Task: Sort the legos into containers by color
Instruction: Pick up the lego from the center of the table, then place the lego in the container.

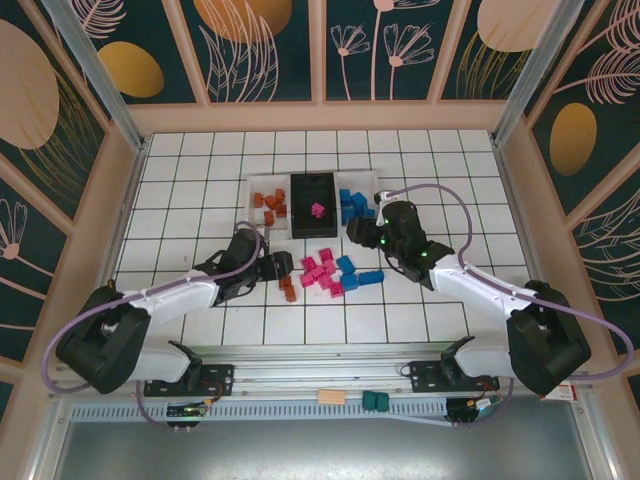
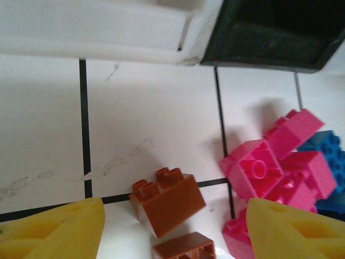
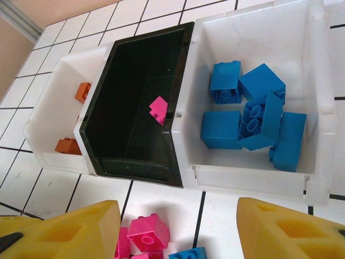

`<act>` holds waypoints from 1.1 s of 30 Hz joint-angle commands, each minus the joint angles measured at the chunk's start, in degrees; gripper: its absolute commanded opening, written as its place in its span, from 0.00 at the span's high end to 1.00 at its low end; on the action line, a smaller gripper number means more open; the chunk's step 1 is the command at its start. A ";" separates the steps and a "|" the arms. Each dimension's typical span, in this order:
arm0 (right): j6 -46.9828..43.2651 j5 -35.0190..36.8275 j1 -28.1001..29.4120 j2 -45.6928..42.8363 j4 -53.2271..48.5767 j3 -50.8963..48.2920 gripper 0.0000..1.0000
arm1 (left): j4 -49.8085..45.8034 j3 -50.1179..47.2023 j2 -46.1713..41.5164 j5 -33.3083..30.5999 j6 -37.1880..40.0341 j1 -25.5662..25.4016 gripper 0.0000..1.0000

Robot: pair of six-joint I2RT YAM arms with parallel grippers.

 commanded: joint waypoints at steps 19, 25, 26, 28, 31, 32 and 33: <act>-0.17 3.33 0.30 -2.42 -0.64 -1.40 0.40 | 1.05 2.98 6.55 -3.16 1.13 -0.07 0.70; -0.33 2.92 0.34 -3.38 -0.67 -1.29 0.41 | -9.07 12.88 0.54 -12.14 5.42 0.84 0.72; -0.28 2.65 0.28 -3.48 -0.60 -1.36 0.40 | -10.11 14.99 1.25 -12.93 6.16 1.65 0.72; -0.27 1.99 0.29 -3.58 -0.29 -1.64 0.40 | -10.23 18.84 3.29 -12.89 7.16 3.61 0.71; -0.06 1.14 0.27 -3.84 0.07 -2.26 0.41 | -9.82 23.98 8.65 -14.51 8.27 6.14 0.71; -0.03 0.90 0.31 -3.89 -0.01 -2.45 0.40 | -9.81 26.64 10.88 -15.20 8.63 6.45 0.70; -0.04 0.79 0.39 -3.97 -0.06 -2.67 0.41 | -9.62 28.33 12.77 -15.57 8.74 6.76 0.70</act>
